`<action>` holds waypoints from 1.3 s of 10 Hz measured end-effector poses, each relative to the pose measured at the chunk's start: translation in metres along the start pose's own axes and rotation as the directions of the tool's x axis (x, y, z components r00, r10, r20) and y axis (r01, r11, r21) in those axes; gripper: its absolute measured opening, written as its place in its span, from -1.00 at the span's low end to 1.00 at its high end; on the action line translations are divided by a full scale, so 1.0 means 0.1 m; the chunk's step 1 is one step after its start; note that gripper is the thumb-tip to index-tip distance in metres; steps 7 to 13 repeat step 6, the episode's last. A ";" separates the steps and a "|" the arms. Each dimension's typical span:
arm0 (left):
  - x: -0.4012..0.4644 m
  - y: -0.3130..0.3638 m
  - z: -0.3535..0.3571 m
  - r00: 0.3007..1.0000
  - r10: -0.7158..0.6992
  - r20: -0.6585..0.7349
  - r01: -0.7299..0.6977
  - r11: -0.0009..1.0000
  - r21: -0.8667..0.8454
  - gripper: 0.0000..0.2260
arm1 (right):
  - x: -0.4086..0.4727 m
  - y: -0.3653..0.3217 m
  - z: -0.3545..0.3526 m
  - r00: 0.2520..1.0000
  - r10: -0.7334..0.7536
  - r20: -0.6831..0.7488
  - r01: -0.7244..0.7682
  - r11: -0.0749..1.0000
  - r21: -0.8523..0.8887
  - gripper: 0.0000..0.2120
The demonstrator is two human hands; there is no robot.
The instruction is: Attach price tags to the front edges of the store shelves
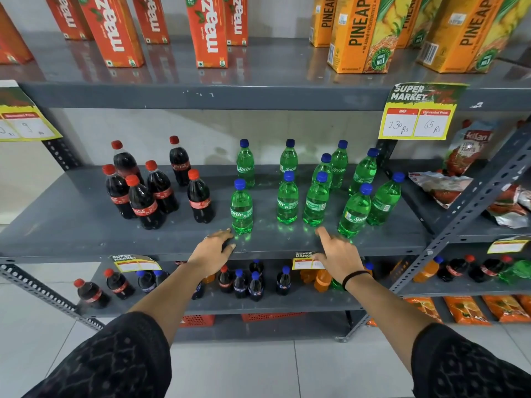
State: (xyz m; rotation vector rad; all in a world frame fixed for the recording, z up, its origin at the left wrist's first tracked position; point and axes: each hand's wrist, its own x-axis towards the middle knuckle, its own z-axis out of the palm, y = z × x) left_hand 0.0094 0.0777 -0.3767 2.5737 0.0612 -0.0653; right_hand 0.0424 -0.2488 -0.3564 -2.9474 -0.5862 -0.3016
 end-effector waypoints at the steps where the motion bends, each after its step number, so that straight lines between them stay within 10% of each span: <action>1: 0.01 -0.02 0.01 1.000 -0.005 -0.008 0.005 1.000 -0.009 -0.63 | -0.02 -0.04 0.02 1.000 -0.013 -0.017 0.012 0.999 -0.050 -0.47; 4: -0.02 0.08 -0.04 0.998 -0.025 0.063 0.025 1.000 0.011 -0.61 | 0.01 -0.11 -0.04 0.996 0.091 0.024 -0.087 0.985 -0.148 -0.39; 6: -0.19 0.18 -0.25 0.973 0.232 -0.018 -0.219 0.939 0.267 -0.55 | -0.09 -0.42 -0.51 0.946 0.317 -0.063 -0.260 0.864 0.432 -0.81; 13: -0.19 0.18 -0.25 0.973 0.232 -0.018 -0.219 0.939 0.267 -0.55 | -0.09 -0.42 -0.51 0.946 0.317 -0.063 -0.260 0.864 0.432 -0.81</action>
